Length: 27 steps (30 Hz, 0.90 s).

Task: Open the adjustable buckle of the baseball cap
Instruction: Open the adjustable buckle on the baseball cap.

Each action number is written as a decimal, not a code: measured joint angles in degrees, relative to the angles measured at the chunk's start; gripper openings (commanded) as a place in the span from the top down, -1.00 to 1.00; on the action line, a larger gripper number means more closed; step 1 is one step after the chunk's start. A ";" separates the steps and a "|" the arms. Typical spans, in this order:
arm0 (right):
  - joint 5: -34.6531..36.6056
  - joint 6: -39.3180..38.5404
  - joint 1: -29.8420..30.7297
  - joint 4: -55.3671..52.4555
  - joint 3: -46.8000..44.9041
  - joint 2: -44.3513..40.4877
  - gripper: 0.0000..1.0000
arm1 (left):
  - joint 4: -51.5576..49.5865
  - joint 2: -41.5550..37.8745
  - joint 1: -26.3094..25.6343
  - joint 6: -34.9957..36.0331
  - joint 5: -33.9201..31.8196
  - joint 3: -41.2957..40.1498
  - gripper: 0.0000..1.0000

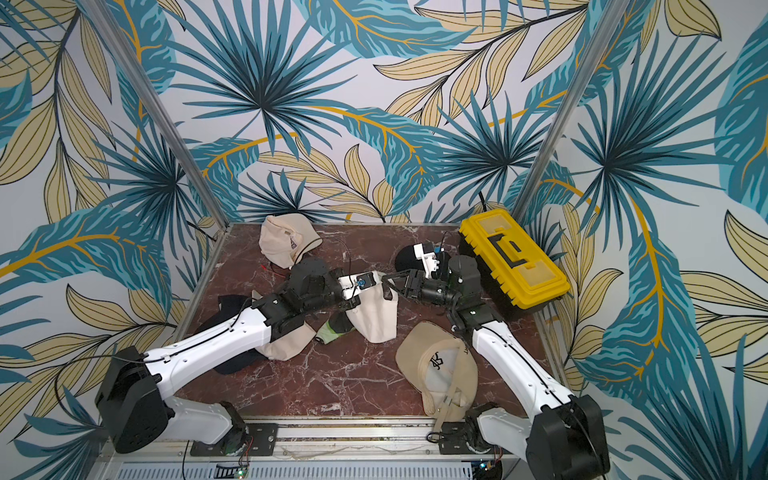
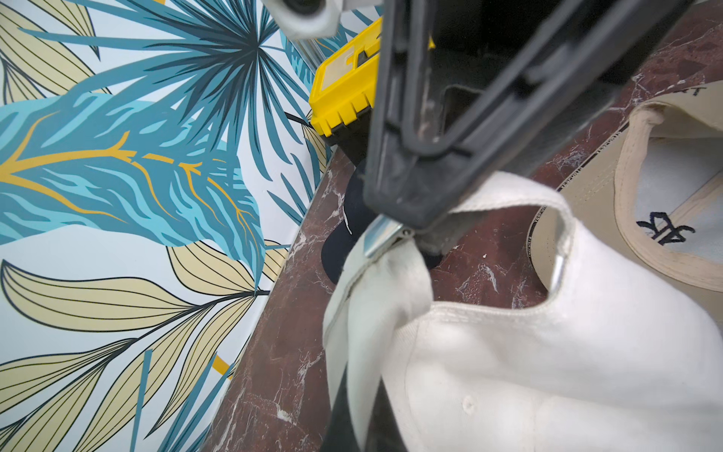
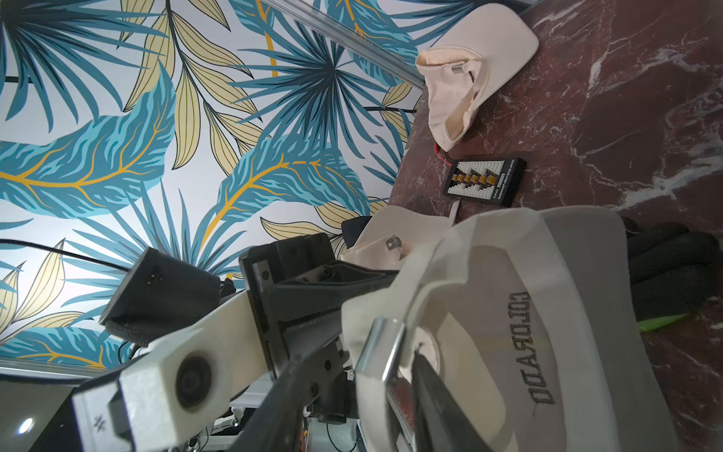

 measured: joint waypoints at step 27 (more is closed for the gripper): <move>-10.82 -57.29 0.02 -12.50 2.95 0.22 1.00 | 0.26 -13.73 7.43 -7.15 7.76 -7.58 -0.34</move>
